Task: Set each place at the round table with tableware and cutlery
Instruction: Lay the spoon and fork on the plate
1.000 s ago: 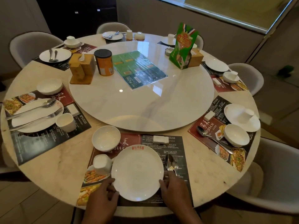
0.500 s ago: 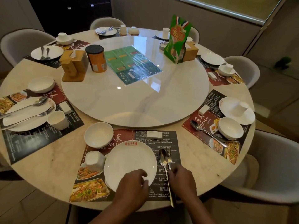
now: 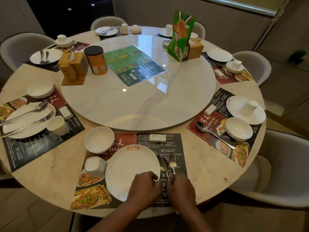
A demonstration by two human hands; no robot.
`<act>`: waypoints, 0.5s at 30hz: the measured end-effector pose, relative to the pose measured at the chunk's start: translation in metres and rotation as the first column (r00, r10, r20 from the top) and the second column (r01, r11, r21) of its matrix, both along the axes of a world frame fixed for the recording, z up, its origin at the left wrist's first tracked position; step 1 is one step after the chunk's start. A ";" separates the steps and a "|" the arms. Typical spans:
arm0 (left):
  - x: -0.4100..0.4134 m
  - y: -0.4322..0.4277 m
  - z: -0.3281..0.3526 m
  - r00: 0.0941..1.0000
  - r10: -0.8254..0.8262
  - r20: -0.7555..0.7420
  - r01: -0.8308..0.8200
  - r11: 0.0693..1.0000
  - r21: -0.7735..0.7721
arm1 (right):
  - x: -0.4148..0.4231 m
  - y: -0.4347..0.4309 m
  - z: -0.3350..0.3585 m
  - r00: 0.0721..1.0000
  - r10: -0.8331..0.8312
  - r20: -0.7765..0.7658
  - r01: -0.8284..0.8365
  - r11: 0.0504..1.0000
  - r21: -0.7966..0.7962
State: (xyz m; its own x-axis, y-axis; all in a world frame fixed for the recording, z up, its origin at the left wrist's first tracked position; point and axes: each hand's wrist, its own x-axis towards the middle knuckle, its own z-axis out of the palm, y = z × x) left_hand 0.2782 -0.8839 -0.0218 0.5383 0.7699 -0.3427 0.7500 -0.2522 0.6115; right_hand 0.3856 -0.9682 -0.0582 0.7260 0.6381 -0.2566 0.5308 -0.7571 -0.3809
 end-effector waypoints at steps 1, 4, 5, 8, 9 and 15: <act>0.002 0.001 -0.001 1.000 0.001 0.004 -0.001 1.000 -0.020 | 0.001 0.000 0.003 0.998 -0.049 -0.036 0.050 0.999 0.008; 0.010 0.003 0.001 0.999 0.019 0.027 -0.016 0.993 -0.116 | 0.006 -0.001 0.014 0.969 -0.157 -0.190 0.177 0.980 0.094; 0.014 0.003 0.002 0.998 0.040 0.046 -0.032 0.986 -0.166 | 0.008 0.000 0.018 0.948 -0.173 -0.266 0.216 0.966 0.141; 0.019 0.006 0.009 0.978 0.172 0.116 -0.113 0.912 -0.393 | 0.006 0.002 0.035 0.882 -0.151 -0.446 0.278 0.932 0.232; 0.020 0.008 0.011 0.963 0.228 0.145 -0.138 0.876 -0.462 | 0.003 0.003 0.037 0.871 -0.135 -0.473 0.273 0.932 0.237; -0.001 0.026 0.023 0.894 0.413 0.176 -0.254 0.789 -0.560 | -0.005 0.014 0.038 0.848 -0.021 -0.530 0.159 0.963 0.216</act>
